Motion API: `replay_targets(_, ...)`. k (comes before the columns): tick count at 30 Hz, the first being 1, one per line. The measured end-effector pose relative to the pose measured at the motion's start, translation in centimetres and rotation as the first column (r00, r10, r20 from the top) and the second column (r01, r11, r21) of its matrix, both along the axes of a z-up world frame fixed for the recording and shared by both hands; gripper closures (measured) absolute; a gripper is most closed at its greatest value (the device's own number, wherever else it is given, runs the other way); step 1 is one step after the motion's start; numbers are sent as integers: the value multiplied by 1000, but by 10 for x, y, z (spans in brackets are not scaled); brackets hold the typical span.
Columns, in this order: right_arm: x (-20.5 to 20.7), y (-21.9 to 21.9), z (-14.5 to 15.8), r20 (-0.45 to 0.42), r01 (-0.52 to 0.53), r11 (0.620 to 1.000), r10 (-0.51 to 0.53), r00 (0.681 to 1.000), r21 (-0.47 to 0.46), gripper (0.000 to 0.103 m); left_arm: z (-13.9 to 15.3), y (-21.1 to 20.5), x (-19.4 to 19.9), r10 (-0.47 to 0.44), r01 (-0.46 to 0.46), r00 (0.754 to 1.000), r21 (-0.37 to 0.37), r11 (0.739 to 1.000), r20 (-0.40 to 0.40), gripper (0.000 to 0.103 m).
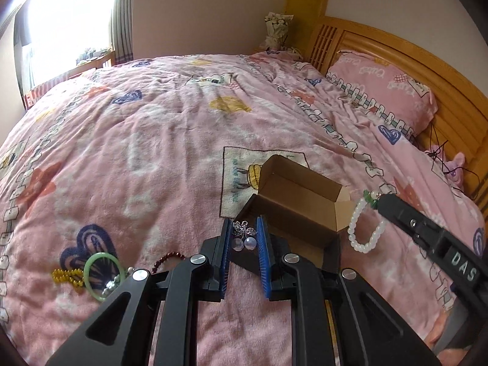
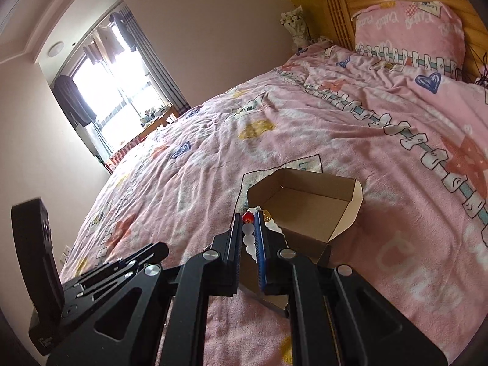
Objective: Organize jewelry
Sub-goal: 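Carry the earrings and white bracelet into the black box while both tools open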
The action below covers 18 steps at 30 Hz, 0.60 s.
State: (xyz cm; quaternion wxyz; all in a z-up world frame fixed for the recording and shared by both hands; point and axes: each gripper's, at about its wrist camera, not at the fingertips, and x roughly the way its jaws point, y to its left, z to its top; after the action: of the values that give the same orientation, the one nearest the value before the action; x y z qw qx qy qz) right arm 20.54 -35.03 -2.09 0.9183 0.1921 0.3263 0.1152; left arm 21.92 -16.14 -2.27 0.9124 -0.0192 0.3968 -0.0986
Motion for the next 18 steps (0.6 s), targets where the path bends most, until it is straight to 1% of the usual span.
replay_targets(1, 3, -1, -3, -5, 2, 1000, -2, 1000, 0, 94, 0, -4, 6, -6, 6, 1000, 4, 1000, 0, 85)
replay_targets(4, 10, -9, -14, -31, 21, 999, -20, 999, 42, 94, -4, -14, 17, -16, 16, 1000, 9, 1000, -4, 85)
replay_targets(8, 15, -13, -23, -47, 27, 998, -25, 999, 57, 94, -15, -20, 26, -25, 25, 999, 3, 1000, -28, 85)
replay_targets(12, 18, -13, -26, -56, 29, 998, -26, 998, 62, 93, -25, -24, 32, -32, 32, 998, 0, 999, -58, 85)
replay_targets(15, 19, -13, -26, -55, 25, 997, -22, 998, 66, 93, -27, -24, 33, -34, 33, 998, -7, 999, -58, 85)
replay_targets(18, 18, -14, -27, -54, 32, 997, -29, 998, 71, 90, -29, -21, 34, -26, 24, 997, -28, 999, -66, 85)
